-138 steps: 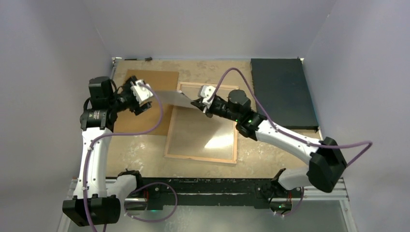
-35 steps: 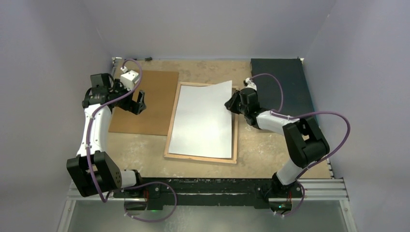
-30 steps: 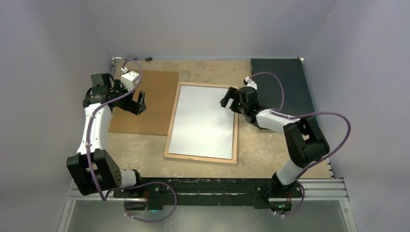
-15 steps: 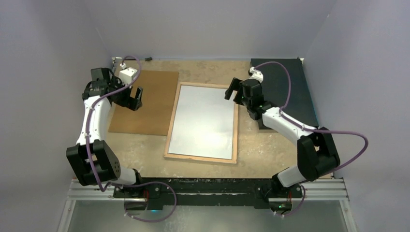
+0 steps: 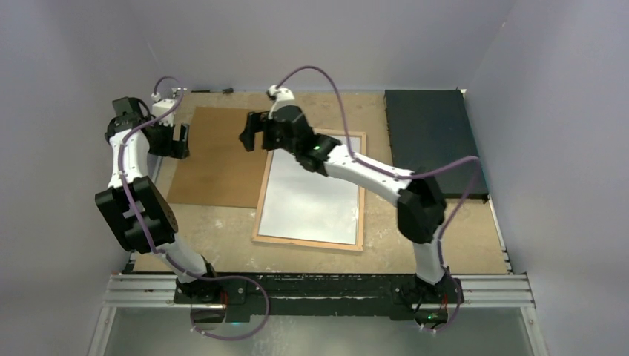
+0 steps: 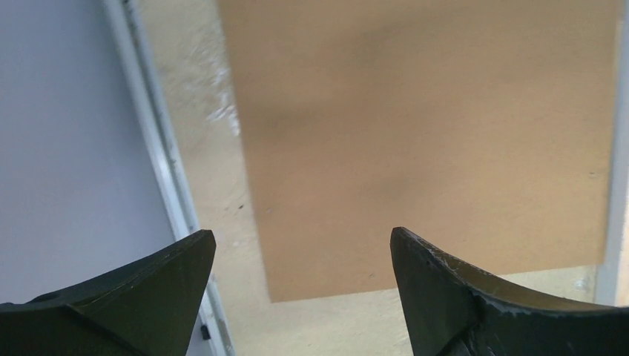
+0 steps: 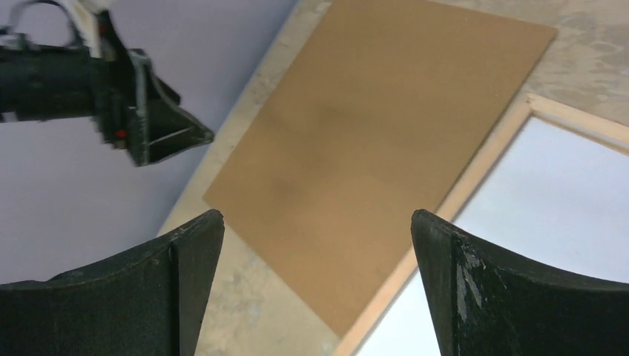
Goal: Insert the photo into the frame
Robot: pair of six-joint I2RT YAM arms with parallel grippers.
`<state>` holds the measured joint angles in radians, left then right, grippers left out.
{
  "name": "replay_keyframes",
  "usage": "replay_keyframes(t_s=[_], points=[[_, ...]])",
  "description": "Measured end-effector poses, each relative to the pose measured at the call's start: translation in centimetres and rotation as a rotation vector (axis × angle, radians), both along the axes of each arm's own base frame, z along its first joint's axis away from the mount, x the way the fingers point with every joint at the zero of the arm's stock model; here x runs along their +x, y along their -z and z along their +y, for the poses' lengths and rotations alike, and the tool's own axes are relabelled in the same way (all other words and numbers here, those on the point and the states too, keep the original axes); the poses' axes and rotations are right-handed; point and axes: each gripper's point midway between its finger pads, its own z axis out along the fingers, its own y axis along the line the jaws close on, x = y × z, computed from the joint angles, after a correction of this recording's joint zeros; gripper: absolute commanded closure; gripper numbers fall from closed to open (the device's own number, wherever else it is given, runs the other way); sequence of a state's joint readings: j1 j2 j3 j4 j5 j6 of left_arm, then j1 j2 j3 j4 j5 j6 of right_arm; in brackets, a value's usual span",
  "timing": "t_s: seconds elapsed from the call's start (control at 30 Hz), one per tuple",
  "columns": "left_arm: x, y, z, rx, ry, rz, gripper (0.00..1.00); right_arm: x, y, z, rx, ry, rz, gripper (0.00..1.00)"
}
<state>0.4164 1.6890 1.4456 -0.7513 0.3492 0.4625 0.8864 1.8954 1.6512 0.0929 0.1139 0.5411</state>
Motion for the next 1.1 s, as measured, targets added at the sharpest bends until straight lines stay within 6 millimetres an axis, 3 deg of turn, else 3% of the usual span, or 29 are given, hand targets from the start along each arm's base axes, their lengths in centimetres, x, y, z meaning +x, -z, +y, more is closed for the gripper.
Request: replay_keyframes(t_s=[0.07, 0.17, 0.3, 0.43, 0.57, 0.87, 1.1], points=[[-0.4, 0.1, 1.4, 0.006, -0.036, 0.003, 0.13, 0.6, 1.7, 3.0, -0.053, 0.004, -0.013, 0.03], [-0.8, 0.0, 2.9, 0.024, -0.077, 0.005, 0.15, -0.5, 6.7, 6.2, -0.161, -0.019, 0.007, 0.13], [-0.7, 0.0, 3.8, 0.056, -0.104, -0.003, 0.17, -3.0, 13.6, 8.2, -0.297, -0.069, 0.058, 0.13], [-0.6, -0.1, 4.8, 0.092, -0.131, -0.007, 0.18, -3.9, 17.5, 9.7, -0.367, -0.093, 0.079, 0.11], [-0.7, 0.2, 5.7, 0.111, -0.152, 0.002, 0.18, -3.9, 18.8, 9.5, -0.399, -0.082, 0.089, 0.11], [-0.8, 1.5, 6.5, 0.136, -0.165, 0.027, 0.18, -3.7, 19.2, 9.2, -0.394, -0.067, 0.111, 0.07], [-0.7, 2.7, 6.8, 0.142, -0.166, 0.053, 0.18, -3.5, 21.1, 7.9, -0.412, -0.042, 0.161, 0.07]])
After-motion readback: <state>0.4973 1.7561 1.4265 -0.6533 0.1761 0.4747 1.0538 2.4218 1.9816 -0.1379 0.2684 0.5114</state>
